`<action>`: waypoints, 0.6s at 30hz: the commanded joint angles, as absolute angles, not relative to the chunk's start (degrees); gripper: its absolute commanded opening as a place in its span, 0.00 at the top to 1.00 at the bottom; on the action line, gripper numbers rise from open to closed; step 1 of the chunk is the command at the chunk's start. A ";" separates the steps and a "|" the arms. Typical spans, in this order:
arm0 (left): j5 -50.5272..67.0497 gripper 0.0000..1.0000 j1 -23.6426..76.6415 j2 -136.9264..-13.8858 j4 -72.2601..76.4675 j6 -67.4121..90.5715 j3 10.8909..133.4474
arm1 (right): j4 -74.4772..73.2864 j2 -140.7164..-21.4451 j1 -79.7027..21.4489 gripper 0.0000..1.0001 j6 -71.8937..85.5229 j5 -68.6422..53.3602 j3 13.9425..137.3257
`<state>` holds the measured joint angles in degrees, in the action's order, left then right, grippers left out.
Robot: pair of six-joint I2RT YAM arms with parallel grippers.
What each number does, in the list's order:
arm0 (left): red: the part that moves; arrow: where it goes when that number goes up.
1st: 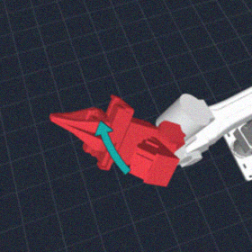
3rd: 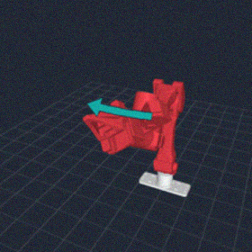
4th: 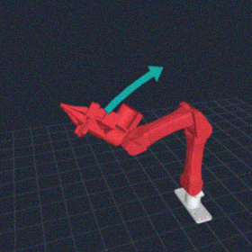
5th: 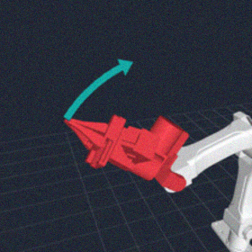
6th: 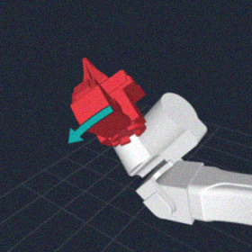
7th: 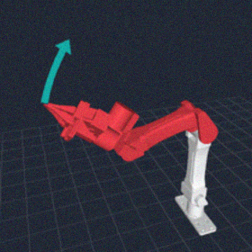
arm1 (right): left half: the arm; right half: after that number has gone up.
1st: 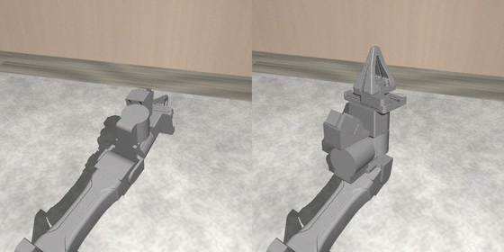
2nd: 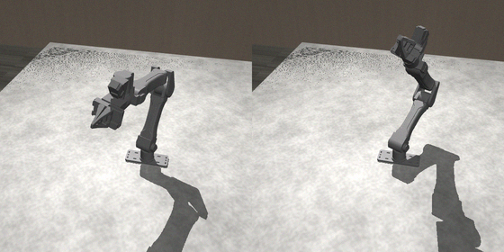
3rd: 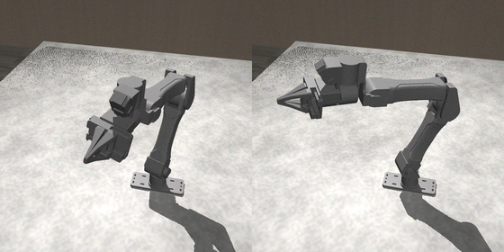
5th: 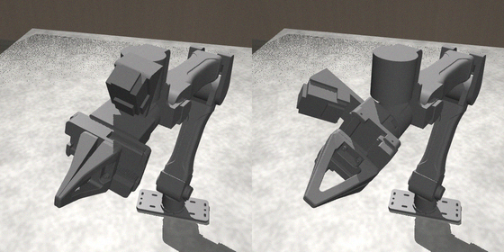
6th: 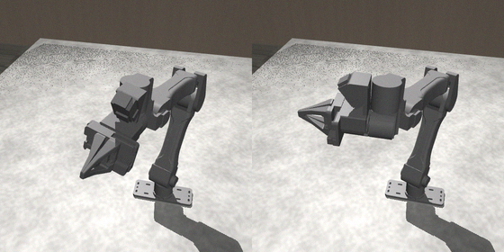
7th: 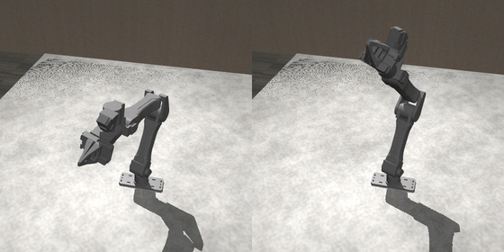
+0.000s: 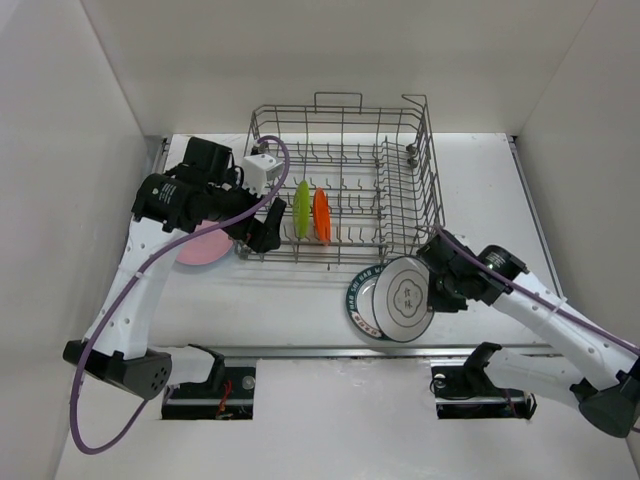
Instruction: Unload the plates from the dish rack
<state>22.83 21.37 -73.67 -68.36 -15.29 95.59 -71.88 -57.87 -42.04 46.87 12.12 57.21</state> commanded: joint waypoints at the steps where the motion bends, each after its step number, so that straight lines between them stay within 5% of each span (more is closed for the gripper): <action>1: 22.85 0.00 21.45 -73.56 -67.41 -14.77 95.98 | -67.68 -58.01 -40.78 1.00 48.78 14.33 57.21; 18: 21.71 0.00 21.45 -72.51 -67.94 -15.29 95.98 | -62.67 -62.58 -32.61 1.00 40.25 10.49 61.70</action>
